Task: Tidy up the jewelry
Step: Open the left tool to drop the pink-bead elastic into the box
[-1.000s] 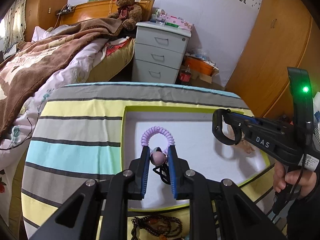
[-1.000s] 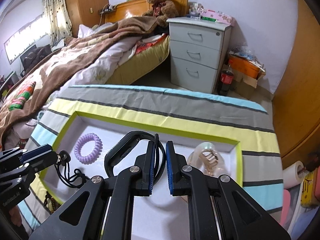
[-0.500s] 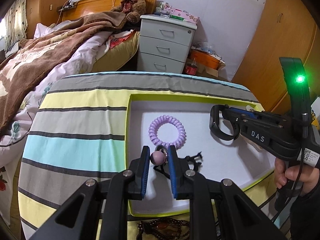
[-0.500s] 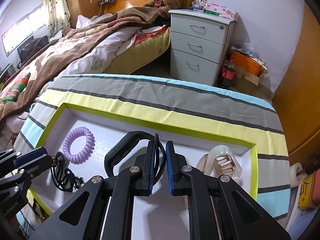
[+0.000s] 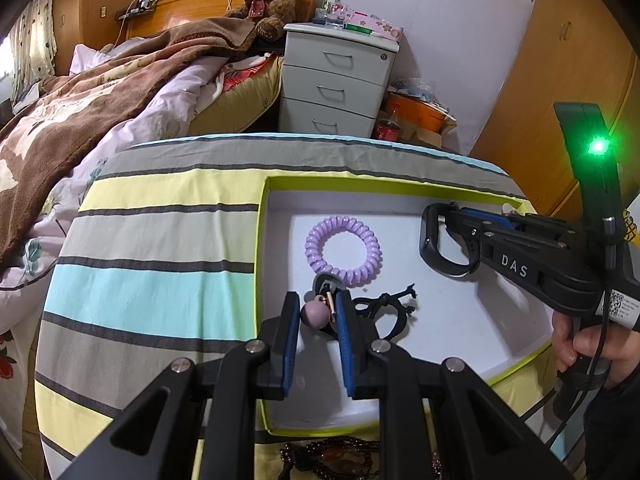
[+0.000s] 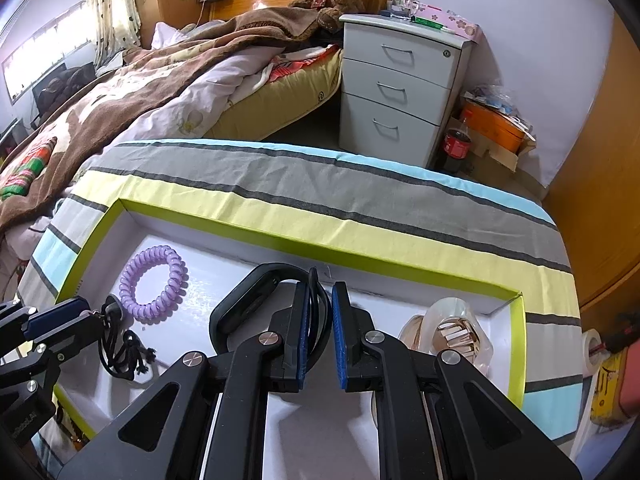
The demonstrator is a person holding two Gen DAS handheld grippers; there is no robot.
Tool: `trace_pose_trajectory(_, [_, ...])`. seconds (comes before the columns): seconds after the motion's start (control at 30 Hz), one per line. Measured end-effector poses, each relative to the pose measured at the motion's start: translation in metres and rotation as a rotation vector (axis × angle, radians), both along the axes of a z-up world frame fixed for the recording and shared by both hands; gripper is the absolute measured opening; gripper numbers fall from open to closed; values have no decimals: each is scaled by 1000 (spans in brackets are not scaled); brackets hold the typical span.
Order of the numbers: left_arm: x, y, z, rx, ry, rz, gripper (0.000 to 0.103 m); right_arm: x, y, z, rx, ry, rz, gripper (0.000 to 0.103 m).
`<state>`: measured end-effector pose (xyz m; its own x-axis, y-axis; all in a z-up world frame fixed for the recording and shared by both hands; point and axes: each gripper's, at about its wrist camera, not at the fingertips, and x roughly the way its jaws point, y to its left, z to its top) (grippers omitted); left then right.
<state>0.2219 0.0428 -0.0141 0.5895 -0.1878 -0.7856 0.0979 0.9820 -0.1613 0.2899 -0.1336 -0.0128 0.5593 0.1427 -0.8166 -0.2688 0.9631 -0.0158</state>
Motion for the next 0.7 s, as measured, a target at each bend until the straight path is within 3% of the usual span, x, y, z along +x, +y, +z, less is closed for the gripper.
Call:
trace_pose_trajectory(0.27, [-1,-1,1,-7,6,1,23,1,0,0,3,-3,-5,11])
trace_pose_trajectory(0.57, [-2,-2,5,-19,1,0,34,-1,-1,2,-2,-5,-12,14])
trace_pose_trajectory(0.7, [-5,-4,10,-1,-18,5,53,-4,-2,5,5,-12,-19,18])
